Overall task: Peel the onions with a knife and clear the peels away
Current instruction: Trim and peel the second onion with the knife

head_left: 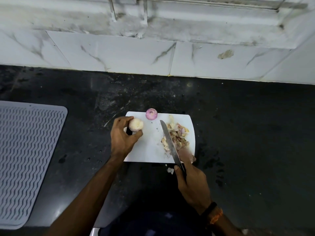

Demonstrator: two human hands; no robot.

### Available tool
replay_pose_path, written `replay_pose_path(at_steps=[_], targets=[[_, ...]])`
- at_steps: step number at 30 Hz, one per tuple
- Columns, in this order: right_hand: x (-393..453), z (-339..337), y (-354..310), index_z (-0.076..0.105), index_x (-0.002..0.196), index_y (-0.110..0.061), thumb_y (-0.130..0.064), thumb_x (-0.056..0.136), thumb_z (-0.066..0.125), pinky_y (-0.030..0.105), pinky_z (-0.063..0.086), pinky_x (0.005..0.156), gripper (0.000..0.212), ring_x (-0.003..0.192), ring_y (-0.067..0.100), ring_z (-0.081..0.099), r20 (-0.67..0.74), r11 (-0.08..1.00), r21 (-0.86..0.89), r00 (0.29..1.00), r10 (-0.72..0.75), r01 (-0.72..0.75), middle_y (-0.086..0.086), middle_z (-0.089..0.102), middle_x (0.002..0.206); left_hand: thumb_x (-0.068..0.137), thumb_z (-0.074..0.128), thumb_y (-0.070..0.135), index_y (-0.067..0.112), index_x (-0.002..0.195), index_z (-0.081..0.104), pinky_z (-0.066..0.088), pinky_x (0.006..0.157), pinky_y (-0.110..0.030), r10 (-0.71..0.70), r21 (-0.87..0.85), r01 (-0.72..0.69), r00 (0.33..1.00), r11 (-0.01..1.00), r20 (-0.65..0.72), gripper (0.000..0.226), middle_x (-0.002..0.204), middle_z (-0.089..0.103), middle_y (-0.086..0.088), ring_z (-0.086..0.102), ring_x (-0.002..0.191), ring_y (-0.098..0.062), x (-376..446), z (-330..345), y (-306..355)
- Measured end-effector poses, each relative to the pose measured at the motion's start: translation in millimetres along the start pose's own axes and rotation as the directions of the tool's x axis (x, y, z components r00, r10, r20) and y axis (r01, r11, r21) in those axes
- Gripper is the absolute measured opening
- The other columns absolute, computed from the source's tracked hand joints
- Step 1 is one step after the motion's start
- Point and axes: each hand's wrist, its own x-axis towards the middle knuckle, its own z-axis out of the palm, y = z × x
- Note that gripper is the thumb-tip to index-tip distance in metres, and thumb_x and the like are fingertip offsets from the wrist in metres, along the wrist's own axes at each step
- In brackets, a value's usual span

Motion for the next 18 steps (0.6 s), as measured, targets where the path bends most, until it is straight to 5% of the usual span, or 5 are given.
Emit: replay_pose_path(at_steps=[4,7,12,15,18], targets=[[-3,-2,1,0.061,0.122,-0.018,-0.019,0.096,0.063,0.008,0.041,0.072,0.026,0.084,0.001,0.058,-0.029,0.999,0.036,1.0,0.008,-0.007,-0.018,0.059,0.101,0.071,0.089,0.016,0.014,0.112,0.065,0.045,0.074,-0.005,-0.015,0.048,0.013,0.999,0.999,0.03,0.047,0.114,0.061,-0.002,0.06,0.1,-0.015,24,8,2],[-3,-4,2,0.06,0.127,-0.019,-0.021,0.097,0.062,0.021,0.048,0.087,0.03,0.107,0.002,0.055,-0.046,0.999,0.039,0.999,0.007,-0.005,-0.012,0.056,0.125,0.075,0.087,0.023,0.02,0.11,0.063,0.054,0.082,-0.027,-0.036,0.072,0.032,0.998,0.997,0.058,0.043,0.113,0.06,0.006,0.059,0.099,-0.012,28,12,0],[0,-4,1,0.062,0.118,-0.015,-0.029,0.095,0.057,0.011,0.042,0.069,0.026,0.089,0.008,0.059,-0.101,0.998,-0.044,0.994,-0.04,0.035,-0.006,0.058,0.114,0.073,0.089,0.028,0.018,0.117,0.062,0.052,0.086,-0.032,-0.039,0.074,0.034,0.997,0.997,0.061,0.052,0.116,0.061,0.004,0.058,0.102,-0.013,19,13,0],[2,-4,5,0.065,0.118,-0.015,-0.026,0.091,0.065,0.021,0.048,0.056,0.029,0.083,0.012,0.063,-0.115,0.987,-0.141,0.989,-0.093,0.076,-0.002,0.059,0.115,0.071,0.091,0.028,0.015,0.126,0.058,0.045,0.094,-0.034,-0.035,0.116,0.029,0.998,0.993,0.054,0.065,0.127,0.057,-0.005,0.053,0.114,-0.018,12,11,-2],[1,-8,7,0.068,0.124,-0.016,-0.02,0.084,0.078,0.02,0.047,0.048,0.042,0.073,0.012,0.062,-0.121,0.965,-0.224,0.978,-0.168,0.138,0.002,0.059,0.116,0.077,0.085,0.022,0.014,0.125,0.058,0.042,0.095,-0.033,-0.029,0.147,0.029,1.0,0.989,0.0,0.055,0.131,0.053,-0.008,0.049,0.121,-0.024,-6,10,6]])
